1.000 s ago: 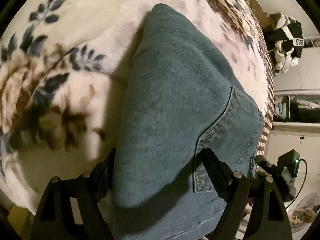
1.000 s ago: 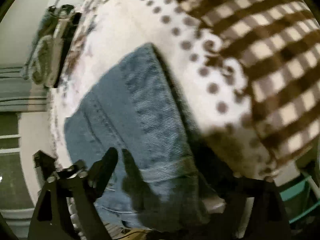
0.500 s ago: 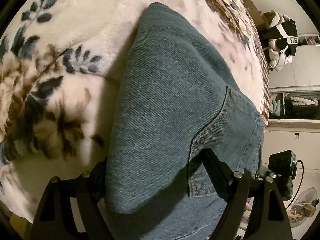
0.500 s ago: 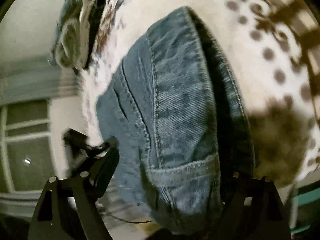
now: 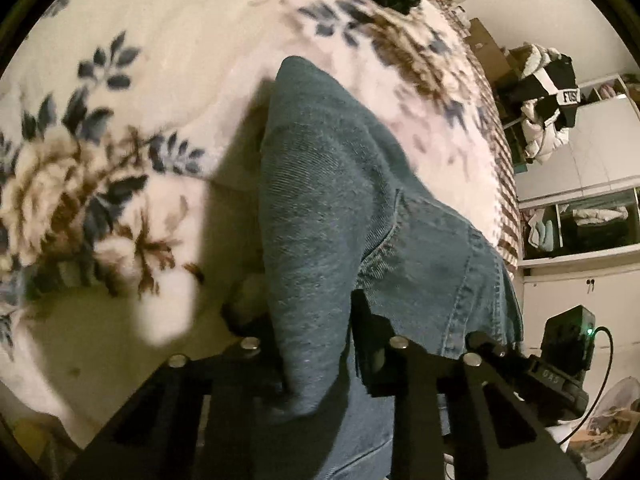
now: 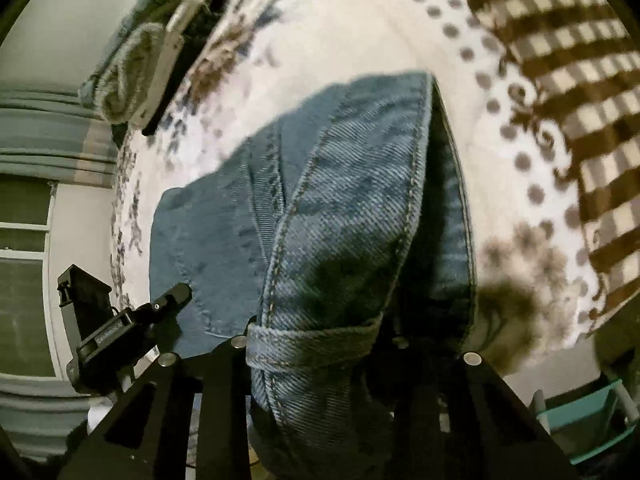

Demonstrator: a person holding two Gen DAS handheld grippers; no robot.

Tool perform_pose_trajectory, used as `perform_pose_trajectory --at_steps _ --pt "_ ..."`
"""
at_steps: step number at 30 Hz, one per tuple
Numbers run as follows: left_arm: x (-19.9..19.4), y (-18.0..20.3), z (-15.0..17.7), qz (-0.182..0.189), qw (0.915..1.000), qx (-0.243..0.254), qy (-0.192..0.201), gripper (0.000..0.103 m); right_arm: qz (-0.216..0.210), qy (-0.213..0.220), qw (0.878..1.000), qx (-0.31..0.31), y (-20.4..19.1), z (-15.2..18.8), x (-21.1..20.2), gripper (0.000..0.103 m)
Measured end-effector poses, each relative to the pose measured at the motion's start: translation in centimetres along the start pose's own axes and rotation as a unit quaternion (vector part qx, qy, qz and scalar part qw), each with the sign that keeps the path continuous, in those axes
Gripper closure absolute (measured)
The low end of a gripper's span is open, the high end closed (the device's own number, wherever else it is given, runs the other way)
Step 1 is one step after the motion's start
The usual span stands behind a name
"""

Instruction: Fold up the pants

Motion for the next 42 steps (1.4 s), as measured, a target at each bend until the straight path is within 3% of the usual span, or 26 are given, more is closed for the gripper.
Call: perform_pose_trajectory --at_steps 11,17,20,22,24,26,28,30,33,34,37,38,40,42 --pt "-5.1 3.9 -2.1 -0.004 0.9996 0.019 0.020 0.082 -0.028 0.021 0.999 -0.029 -4.9 0.1 -6.4 0.072" --pt "-8.9 7.0 -6.6 -0.005 0.9981 0.045 0.040 0.085 -0.052 0.046 0.997 -0.038 -9.5 -2.6 -10.5 0.072" --pt "-10.4 7.7 -9.6 -0.010 0.9963 0.068 0.051 0.085 -0.044 0.054 0.997 -0.040 -10.8 -4.5 -11.2 0.072" --pt "-9.5 6.8 -10.6 -0.016 0.9959 0.080 0.040 0.085 -0.031 0.030 0.999 -0.015 -9.6 -5.4 -9.6 0.071" --pt "-6.7 4.7 -10.8 -0.020 0.9976 0.067 0.004 0.084 -0.007 0.005 1.000 0.017 -7.0 -5.5 -7.0 0.057" --pt "-4.8 3.1 -10.4 -0.018 0.9985 0.048 -0.018 0.081 0.036 -0.032 0.998 0.034 -3.6 -4.5 -4.3 0.051" --pt "-3.4 2.3 -9.6 -0.006 0.9988 0.035 -0.034 0.079 0.060 -0.072 0.994 0.060 -0.2 -2.9 -2.4 0.050" --pt "-1.8 1.9 -8.8 -0.010 0.9977 0.039 -0.055 0.072 0.079 -0.074 0.990 0.085 2.8 -1.5 -2.1 0.050" --pt "-0.3 2.0 -7.5 0.002 0.9960 0.040 -0.081 0.055 0.013 -0.036 0.987 0.157 4.1 -1.0 -3.9 0.048" --pt "0.2 2.0 -7.0 0.006 0.9955 0.039 -0.086 0.055 0.004 -0.021 0.983 0.180 4.7 -0.9 -4.4 0.048" --pt "1.3 2.3 -6.8 0.006 0.9935 0.057 -0.098 0.050 0.012 0.034 0.968 0.248 6.4 0.0 -6.4 0.048" --pt "1.5 2.7 -6.7 0.008 0.9927 0.064 -0.101 0.044 0.002 0.054 0.962 0.266 6.6 0.6 -7.2 0.048" --pt "1.3 3.2 -6.6 0.010 0.9915 0.077 -0.104 0.042 -0.001 0.084 0.951 0.297 7.1 2.0 -8.3 0.044" --pt "1.2 3.7 -6.6 0.011 0.9901 0.089 -0.108 0.042 -0.015 0.087 0.943 0.320 7.2 3.1 -7.9 0.035"
Point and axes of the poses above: each gripper's, at about its wrist camera, not at the fingertips, and x roughly the way its jaws point, y to its right, z to its underside, the point moved 9 cm from there along x, roughly the way its jaws point, and after that the axes turned 12 degrees about x, right-handed, at the moved point
